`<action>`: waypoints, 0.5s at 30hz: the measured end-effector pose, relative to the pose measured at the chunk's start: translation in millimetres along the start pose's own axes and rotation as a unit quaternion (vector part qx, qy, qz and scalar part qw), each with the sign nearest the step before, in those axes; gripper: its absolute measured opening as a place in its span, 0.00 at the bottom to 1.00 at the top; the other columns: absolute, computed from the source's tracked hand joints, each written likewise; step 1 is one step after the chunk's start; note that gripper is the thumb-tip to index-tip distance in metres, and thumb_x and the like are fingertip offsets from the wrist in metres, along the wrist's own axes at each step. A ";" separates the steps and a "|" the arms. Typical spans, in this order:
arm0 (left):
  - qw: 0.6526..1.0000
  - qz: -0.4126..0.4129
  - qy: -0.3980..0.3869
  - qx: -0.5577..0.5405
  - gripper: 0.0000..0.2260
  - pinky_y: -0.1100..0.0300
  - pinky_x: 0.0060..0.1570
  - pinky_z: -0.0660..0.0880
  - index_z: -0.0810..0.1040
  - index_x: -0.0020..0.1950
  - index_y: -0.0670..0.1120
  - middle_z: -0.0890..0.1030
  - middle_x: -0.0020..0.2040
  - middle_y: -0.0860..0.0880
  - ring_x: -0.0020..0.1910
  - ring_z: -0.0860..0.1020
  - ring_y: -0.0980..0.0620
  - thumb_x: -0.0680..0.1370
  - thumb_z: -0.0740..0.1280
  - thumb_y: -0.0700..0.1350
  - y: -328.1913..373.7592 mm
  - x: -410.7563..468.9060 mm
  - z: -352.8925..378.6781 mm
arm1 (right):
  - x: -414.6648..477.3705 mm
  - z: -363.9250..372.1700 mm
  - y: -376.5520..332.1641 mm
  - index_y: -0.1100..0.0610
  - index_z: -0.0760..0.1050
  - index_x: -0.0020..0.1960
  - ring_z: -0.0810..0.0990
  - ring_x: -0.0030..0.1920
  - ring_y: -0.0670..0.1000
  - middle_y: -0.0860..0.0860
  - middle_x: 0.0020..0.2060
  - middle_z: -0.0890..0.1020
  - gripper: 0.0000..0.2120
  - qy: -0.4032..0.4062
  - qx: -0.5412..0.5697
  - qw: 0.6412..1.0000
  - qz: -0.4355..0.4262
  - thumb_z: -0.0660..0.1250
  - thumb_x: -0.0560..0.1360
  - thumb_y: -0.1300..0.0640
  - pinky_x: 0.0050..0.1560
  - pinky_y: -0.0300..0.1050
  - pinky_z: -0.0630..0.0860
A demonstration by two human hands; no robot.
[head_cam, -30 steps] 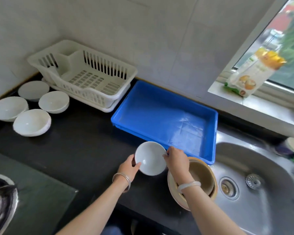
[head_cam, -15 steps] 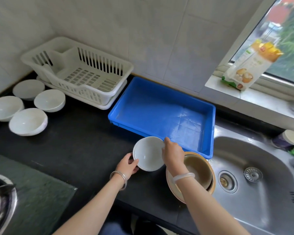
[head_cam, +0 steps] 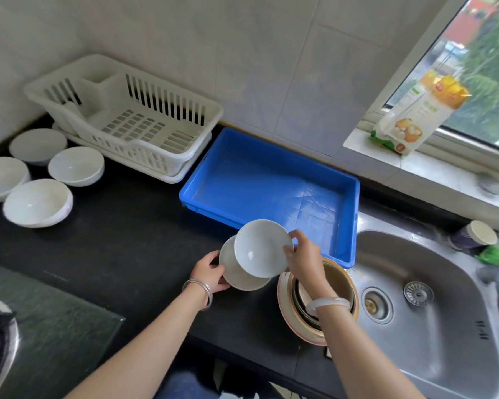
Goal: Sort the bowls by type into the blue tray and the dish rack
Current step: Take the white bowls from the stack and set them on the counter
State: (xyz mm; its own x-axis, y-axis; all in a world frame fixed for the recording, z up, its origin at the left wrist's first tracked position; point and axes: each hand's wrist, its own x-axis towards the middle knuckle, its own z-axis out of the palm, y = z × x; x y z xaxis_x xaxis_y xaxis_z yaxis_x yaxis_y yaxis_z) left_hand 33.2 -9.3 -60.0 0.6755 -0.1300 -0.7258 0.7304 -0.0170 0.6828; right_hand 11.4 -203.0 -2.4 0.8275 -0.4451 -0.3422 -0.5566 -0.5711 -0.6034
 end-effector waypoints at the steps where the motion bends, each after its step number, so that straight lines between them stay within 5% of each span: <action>1: 1.000 0.003 0.006 0.000 0.20 0.50 0.44 0.79 0.69 0.67 0.47 0.76 0.56 0.43 0.57 0.76 0.40 0.76 0.61 0.34 2.2 0.2 -4.2 | 1.1 0.1 -1.4 0.53 0.70 0.60 0.81 0.38 0.57 0.58 0.46 0.81 0.12 -0.001 0.012 1.000 -0.005 0.59 0.78 0.61 0.28 0.40 0.71; 9: 0.992 0.026 0.094 -0.079 0.20 0.48 0.43 0.78 0.70 0.67 0.46 0.75 0.57 0.41 0.51 0.78 0.39 0.76 0.62 0.33 22.7 -3.7 -71.4 | 18.2 24.5 -39.6 0.53 0.72 0.60 0.78 0.36 0.46 0.49 0.36 0.78 0.13 -0.015 0.089 0.995 -0.042 0.62 0.76 0.61 0.37 0.49 0.83; 15: 0.966 0.041 0.171 -0.191 0.23 0.45 0.49 0.77 0.67 0.70 0.46 0.73 0.63 0.40 0.51 0.78 0.38 0.76 0.62 0.33 31.8 -9.6 -133.4 | 29.0 65.4 -88.0 0.54 0.72 0.59 0.80 0.40 0.52 0.55 0.42 0.78 0.12 -0.079 0.128 0.987 -0.063 0.61 0.76 0.61 0.36 0.47 0.83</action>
State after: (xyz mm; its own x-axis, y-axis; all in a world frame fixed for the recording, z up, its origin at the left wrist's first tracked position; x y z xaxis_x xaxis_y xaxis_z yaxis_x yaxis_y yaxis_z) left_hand 63.3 123.7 -42.5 0.6786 0.2205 -0.7006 0.6131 0.3551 0.7056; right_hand 89.1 -120.5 -6.3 0.9016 -0.2575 -0.3477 -0.4280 -0.4126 -0.8041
